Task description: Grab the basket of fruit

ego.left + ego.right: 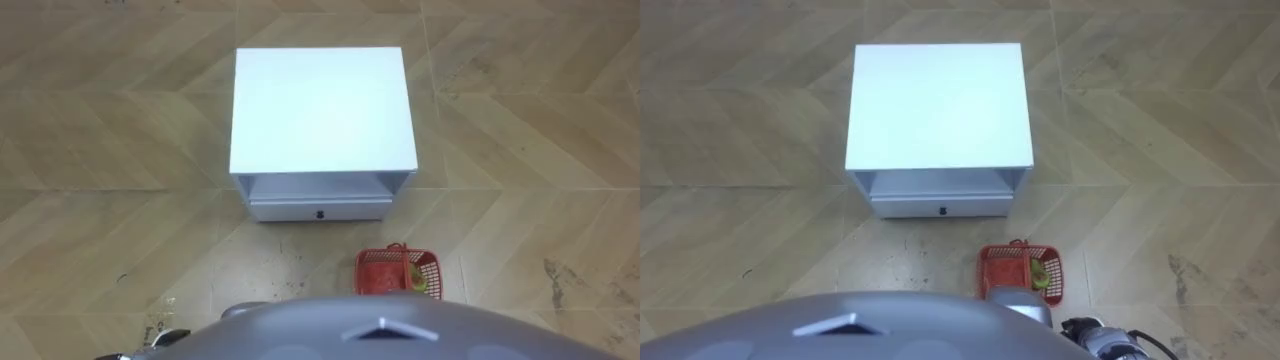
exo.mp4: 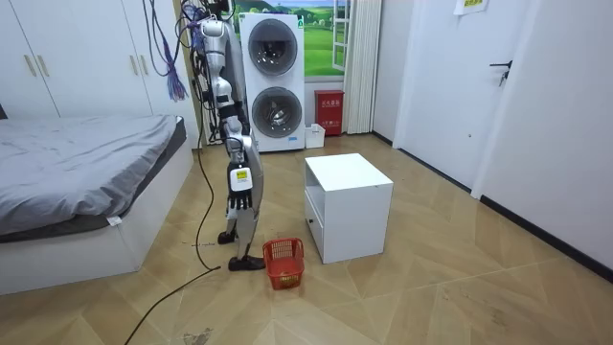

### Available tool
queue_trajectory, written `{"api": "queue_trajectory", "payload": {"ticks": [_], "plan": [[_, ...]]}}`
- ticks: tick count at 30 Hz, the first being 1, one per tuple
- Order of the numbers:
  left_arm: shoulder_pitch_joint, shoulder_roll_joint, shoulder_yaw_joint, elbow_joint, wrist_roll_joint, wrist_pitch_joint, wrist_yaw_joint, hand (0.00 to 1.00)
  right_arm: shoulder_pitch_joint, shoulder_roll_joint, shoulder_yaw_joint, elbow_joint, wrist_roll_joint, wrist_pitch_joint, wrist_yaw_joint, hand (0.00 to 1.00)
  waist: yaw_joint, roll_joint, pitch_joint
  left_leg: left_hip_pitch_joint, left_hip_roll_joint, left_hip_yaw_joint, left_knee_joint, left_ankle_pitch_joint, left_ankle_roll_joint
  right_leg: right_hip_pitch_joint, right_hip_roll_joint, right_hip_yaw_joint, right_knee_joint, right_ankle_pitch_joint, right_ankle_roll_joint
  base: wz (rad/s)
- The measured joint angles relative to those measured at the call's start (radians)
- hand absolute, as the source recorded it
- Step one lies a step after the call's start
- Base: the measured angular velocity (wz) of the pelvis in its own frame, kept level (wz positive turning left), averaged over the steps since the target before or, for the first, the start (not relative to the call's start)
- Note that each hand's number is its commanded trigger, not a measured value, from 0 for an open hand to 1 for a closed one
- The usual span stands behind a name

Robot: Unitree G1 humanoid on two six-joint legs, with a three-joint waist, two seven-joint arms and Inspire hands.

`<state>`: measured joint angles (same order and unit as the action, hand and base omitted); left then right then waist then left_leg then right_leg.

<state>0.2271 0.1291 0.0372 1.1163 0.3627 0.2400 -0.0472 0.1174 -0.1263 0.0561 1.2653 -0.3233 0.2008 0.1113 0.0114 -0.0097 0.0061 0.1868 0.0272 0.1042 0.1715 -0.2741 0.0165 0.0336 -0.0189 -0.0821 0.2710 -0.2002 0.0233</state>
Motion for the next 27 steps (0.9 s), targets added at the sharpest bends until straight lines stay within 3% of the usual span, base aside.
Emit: {"api": "queue_trajectory", "payload": {"ticks": [27], "plan": [[0.009, 0.0, 0.001, 0.003, 0.0, -0.008, 0.039, 0.0, 0.003, 0.0, 0.0, 0.01, 0.036, -0.015, -0.045, 0.0, 0.02, -0.008, 0.0028, 0.005, 0.001, 0.0, -0.002, 0.0, 0.0, 0.018, 0.0, -0.009, -0.02, -0.001, 0.001, 0.01]]}}
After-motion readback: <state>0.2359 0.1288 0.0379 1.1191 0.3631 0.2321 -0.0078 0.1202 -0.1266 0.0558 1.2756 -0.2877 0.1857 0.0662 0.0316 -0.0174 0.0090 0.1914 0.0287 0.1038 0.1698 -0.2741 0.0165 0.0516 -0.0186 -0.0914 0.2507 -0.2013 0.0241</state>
